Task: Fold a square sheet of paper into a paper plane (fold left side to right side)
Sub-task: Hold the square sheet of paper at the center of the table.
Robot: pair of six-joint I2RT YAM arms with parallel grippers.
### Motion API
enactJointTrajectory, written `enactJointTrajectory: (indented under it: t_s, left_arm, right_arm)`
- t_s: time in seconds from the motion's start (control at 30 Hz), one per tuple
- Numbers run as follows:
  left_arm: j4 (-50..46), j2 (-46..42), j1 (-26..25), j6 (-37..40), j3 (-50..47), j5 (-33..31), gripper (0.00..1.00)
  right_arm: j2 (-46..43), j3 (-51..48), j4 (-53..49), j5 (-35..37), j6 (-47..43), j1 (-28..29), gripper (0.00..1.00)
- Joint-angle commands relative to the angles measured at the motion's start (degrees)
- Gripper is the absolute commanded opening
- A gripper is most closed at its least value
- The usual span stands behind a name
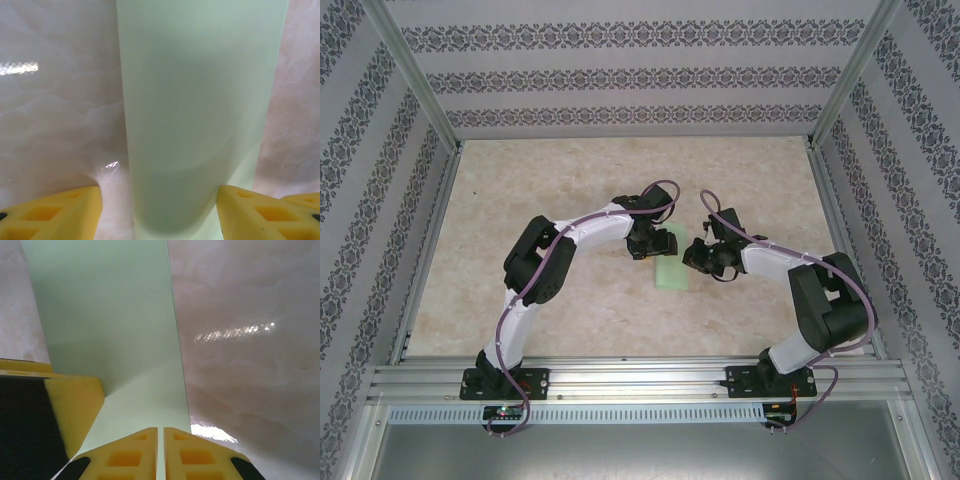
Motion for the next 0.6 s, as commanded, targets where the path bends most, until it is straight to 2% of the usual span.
enactJointTrajectory:
  t_s: [0.0,0.57]
  left_arm:
    - [4.74,5.36,-2.96,1.21,-0.25,2.88,0.64]
    - [4.55,5.09,-2.89,1.64,-0.16,2.72,0.64]
  right_arm:
    - [1.24,1.15,1.82,-0.30,1.27,0.82,0.12]
    - [5.98,1.55,-1.81,2.67,-1.36,1.52,0.12]
